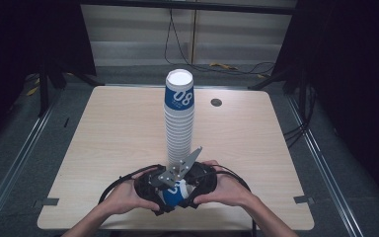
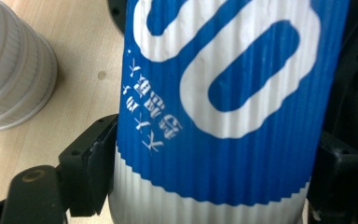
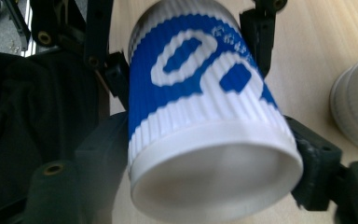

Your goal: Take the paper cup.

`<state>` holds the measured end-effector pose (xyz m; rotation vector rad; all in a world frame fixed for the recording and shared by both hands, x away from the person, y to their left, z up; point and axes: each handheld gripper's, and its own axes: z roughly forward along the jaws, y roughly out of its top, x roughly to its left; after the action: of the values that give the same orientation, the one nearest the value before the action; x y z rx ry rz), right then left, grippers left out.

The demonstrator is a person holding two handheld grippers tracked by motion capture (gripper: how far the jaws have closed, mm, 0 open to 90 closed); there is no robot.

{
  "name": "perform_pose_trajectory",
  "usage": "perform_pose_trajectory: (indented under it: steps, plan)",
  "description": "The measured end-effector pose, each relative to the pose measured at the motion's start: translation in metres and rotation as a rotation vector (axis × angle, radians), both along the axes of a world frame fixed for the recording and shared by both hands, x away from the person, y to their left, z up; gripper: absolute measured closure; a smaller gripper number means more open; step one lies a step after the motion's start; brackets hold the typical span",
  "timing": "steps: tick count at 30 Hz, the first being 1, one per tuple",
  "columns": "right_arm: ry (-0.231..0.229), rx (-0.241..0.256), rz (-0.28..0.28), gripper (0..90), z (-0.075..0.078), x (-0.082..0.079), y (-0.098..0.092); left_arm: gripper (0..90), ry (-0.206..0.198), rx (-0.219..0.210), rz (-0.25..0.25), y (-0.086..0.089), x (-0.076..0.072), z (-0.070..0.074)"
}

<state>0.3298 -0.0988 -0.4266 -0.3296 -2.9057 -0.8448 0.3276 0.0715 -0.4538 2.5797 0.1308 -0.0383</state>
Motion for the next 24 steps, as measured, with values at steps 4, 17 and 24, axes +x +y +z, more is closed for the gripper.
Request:
perform_pose_trajectory:
  steps: [4,17,24]
  plan:
    - [-0.004,0.005,0.008,27.1,0.0007,-0.0006,-0.0001,17.7,-0.009,-0.010,-0.006,-0.0002,-0.0012,-0.0018]
    - [-0.003,0.021,0.008,29.0,0.0006,0.0014,-0.0051,16.9,-0.007,-0.043,-0.005,0.0040,-0.0010,-0.0013]
    - [-0.008,0.020,-0.003,29.6,0.0012,0.0005,-0.0054,16.7,-0.017,-0.077,0.000,0.0082,0.0010,0.0008]
